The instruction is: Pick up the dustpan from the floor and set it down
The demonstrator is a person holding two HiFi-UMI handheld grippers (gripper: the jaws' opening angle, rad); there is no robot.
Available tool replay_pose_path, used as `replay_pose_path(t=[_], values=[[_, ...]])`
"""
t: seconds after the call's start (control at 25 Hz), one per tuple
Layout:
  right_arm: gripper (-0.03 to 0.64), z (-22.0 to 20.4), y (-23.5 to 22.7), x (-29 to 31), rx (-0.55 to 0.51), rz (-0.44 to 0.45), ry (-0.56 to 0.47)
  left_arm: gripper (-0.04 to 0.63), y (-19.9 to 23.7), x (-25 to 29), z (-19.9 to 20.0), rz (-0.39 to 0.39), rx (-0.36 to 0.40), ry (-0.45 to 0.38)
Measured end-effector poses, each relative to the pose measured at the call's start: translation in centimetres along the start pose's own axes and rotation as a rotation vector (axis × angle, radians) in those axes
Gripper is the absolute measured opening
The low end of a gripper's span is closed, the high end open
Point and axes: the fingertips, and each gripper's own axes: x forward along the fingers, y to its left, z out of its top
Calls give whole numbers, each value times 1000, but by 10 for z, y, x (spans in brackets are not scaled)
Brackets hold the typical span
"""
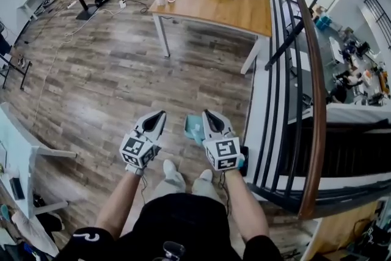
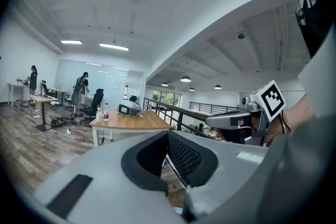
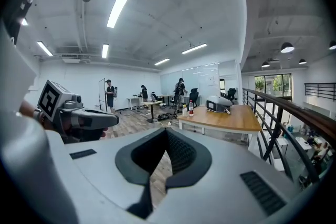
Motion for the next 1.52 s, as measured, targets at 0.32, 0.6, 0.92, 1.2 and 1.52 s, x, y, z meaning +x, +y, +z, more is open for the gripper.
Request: replay_pose_path(t=[0.32,0.6,0.92,1.2,1.52], values=[[-6,-41,-33,10,-14,47,46,-3,-13,36,-31,36,-37,18],[-6,-107,-43,41,-27,99,85,-3,-5,58,-92,78,-61,39],[-5,-190,-41,60,-4,142,152,-3,-5,67,-173,101,-110,79],[140,-292,-19,81,50,189,287,-3,-4,66,-235,119,-165,120],[262,-399,7,123,26,162,456,-3,9,54,-277,130,-190,144]])
